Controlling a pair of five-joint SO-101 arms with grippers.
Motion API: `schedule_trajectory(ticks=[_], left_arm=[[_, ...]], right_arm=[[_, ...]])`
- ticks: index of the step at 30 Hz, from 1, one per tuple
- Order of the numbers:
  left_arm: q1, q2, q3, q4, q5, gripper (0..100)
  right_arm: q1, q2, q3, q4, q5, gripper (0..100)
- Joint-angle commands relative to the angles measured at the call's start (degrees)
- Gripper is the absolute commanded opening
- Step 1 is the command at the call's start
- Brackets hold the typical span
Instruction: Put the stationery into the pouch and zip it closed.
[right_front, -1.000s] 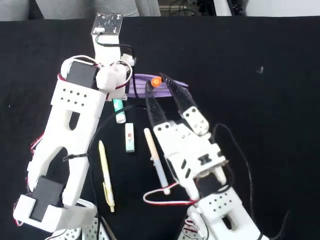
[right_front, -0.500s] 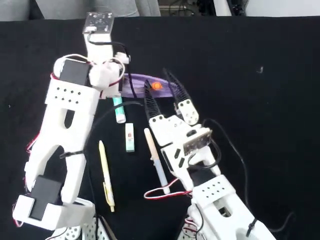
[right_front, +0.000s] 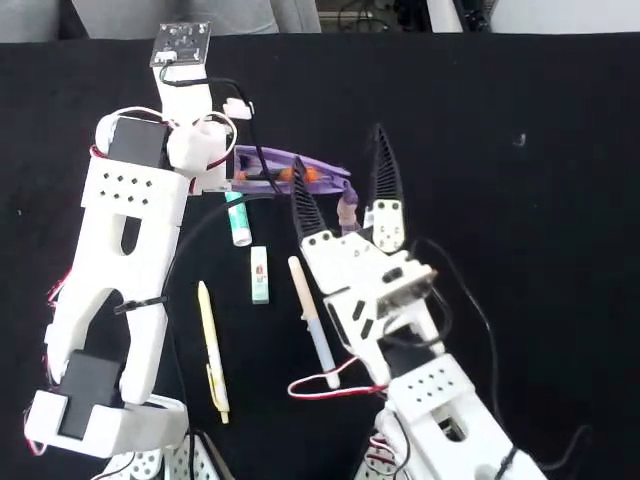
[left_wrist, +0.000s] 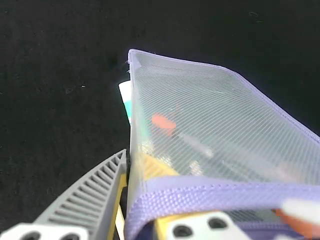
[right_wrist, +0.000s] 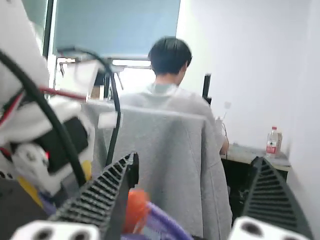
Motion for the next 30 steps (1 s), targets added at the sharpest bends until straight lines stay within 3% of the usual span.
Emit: schedule_trajectory(ticks=[1, 6, 11, 24, 30], left_arm=[[-0.84, -1.05, -0.22, 0.18, -0.35, 3], [-0.66, -0.62, -0.22, 0.18, -0.35, 3], [-0.92, -0.62, -0.22, 0.18, -0.35, 3], [-5.76, -0.62, 2.07, -0.88, -0.35, 3], [-6.11, -0.62, 4.88, -4.57, -0.35, 3]], right_arm=[[-1.32, -11.47, -1.63, 11.34, -0.88, 33.5], [-5.89, -27.74, -6.02, 32.62, -0.44, 33.6], [-3.08, -38.11, -14.99, 50.9, -0.35, 33.3], [0.79, -24.75, -39.6, 92.66, -0.79, 32.6], [0.88, -22.2, -37.76, 100.04, -0.88, 19.3]])
